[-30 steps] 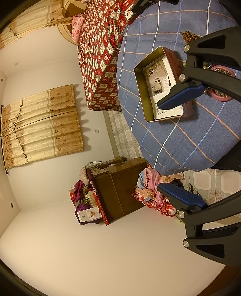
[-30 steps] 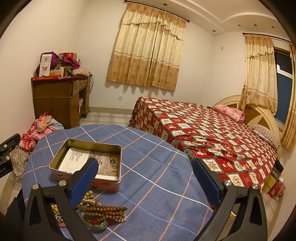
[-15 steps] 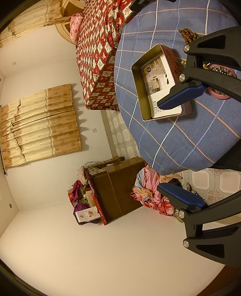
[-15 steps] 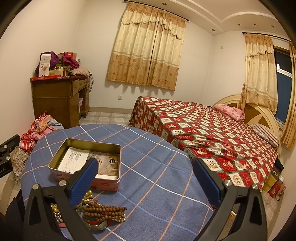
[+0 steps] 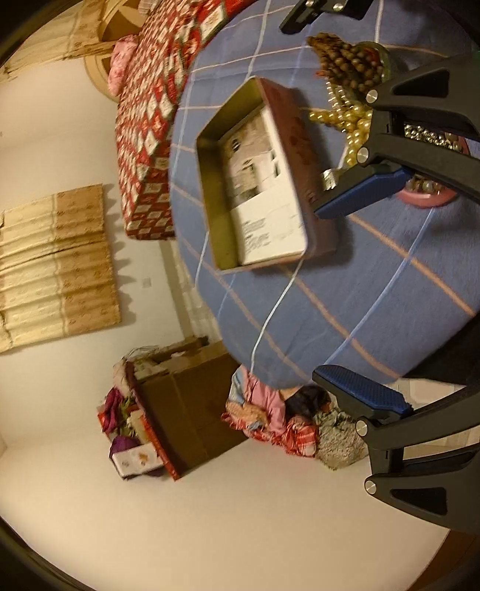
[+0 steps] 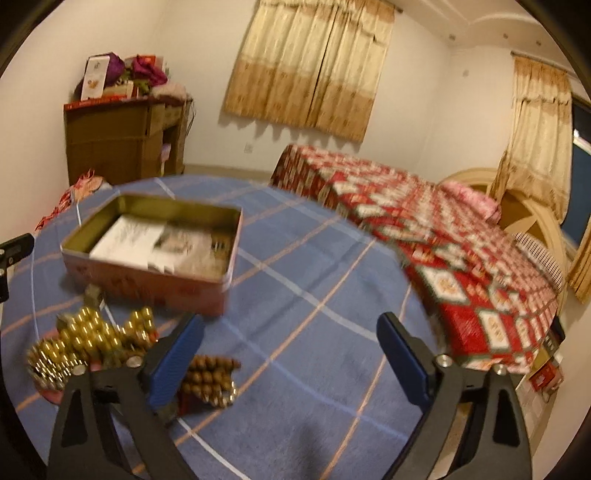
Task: Organize jewelry
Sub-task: 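Move both tools down toward the jewelry pile beside the pink tin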
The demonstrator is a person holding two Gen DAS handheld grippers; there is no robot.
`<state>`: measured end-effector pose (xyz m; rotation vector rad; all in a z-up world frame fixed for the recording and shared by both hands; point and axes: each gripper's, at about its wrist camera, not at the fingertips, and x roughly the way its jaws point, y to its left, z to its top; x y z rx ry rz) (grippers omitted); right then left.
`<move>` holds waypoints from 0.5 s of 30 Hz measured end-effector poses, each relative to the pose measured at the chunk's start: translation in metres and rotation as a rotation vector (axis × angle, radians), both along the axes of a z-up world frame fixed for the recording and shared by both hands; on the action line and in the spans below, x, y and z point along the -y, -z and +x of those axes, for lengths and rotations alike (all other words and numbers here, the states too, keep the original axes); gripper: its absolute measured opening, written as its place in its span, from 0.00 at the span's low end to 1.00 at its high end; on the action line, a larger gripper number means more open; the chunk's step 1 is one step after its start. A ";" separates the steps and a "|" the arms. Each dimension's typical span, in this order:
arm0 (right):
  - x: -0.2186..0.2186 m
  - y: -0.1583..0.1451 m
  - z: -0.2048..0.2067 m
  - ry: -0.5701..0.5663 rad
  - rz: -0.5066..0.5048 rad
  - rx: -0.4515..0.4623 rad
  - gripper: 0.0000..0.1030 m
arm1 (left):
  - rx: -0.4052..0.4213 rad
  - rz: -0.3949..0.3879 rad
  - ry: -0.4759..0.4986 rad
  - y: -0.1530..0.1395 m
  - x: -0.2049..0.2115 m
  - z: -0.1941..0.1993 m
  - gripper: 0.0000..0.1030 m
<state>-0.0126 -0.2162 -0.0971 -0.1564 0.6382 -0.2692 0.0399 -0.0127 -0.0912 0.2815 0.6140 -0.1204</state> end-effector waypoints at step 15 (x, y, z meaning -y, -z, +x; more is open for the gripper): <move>0.001 0.021 -0.007 -0.122 0.126 -0.065 0.70 | -0.061 0.011 0.115 0.024 0.027 -0.015 0.79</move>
